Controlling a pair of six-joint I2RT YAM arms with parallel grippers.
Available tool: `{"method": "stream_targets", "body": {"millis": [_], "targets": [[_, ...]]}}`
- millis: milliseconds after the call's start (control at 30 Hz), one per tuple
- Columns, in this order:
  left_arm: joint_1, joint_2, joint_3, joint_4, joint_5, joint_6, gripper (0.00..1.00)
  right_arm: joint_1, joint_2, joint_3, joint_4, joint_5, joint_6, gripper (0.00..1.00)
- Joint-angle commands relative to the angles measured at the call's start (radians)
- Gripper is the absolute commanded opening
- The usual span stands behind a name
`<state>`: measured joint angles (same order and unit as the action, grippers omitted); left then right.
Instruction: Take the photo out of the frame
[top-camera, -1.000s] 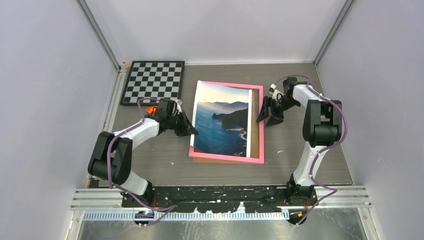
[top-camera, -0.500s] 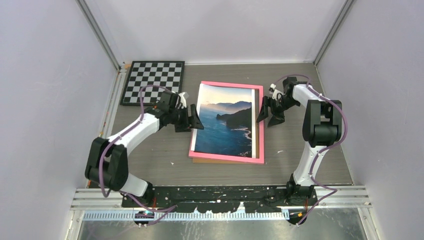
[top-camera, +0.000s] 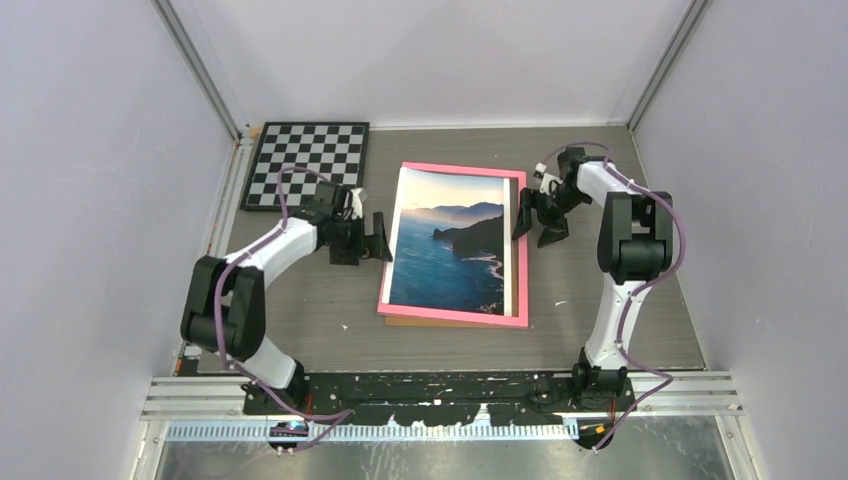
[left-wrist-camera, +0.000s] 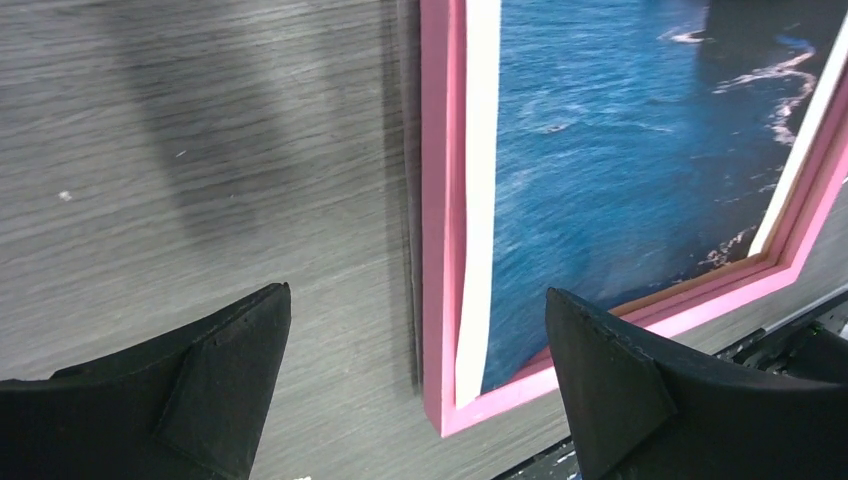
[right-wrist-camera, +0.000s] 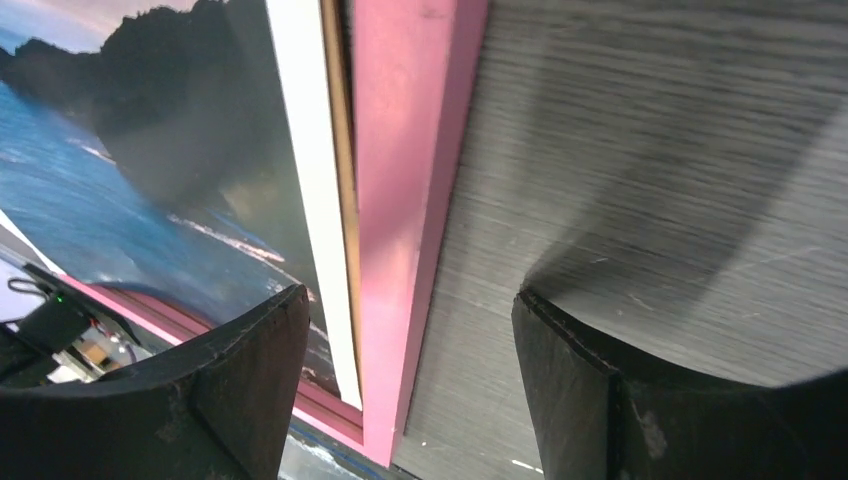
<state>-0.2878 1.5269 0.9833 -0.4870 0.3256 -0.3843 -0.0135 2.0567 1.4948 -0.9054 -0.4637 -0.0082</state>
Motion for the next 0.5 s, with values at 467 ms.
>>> {"method": "stream_targets", "body": {"millis": [467], "targets": [[-0.005,0.119,-0.083,0.157,0.265,0.005,1.00,0.199,0.092,0.079,0.028,0.036,-0.035,0.78]]}}
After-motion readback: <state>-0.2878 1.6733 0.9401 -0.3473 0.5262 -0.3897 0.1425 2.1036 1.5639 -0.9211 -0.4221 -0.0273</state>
